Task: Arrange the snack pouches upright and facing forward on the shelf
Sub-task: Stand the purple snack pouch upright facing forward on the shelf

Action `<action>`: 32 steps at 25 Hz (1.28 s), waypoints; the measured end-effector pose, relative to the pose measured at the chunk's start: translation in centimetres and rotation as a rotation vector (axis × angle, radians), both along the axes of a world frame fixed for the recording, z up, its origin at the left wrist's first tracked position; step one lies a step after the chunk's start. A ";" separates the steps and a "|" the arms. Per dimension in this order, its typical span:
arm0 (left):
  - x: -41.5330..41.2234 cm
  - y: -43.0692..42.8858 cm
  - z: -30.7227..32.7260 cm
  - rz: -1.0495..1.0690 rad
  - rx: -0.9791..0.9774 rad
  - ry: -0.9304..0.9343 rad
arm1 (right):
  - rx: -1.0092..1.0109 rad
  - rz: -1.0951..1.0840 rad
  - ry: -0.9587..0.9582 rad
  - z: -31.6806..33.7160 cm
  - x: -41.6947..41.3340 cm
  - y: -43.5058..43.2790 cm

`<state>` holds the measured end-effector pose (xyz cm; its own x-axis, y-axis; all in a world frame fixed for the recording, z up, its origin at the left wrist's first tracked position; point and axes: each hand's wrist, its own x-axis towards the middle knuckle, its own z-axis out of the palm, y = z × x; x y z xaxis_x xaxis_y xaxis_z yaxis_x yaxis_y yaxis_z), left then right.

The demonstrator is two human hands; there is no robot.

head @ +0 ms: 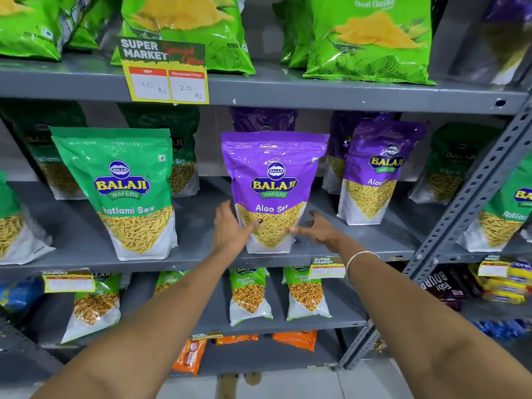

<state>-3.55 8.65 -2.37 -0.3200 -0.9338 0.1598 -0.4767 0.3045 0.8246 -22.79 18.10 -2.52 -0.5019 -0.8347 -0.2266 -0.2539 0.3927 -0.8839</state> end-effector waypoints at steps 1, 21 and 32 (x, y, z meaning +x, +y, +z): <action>0.1 0.8 -0.1 0.055 -0.215 -0.037 | 0.028 -0.037 0.026 -0.1 -1.0 0.5; -29.5 4.0 -1.4 -0.192 0.377 0.016 | -0.246 -0.285 -0.251 -3.9 -26.0 3.3; -27.7 7.9 -2.7 -0.103 0.322 0.069 | -0.275 -0.126 -0.364 -2.1 -23.3 7.5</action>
<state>-31.24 16.55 -5.07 -0.4137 -0.9034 -0.1129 -0.3965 0.0671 0.9156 -46.10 25.55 -4.64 -0.5323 -0.8259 -0.1856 0.1260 0.1395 -0.9822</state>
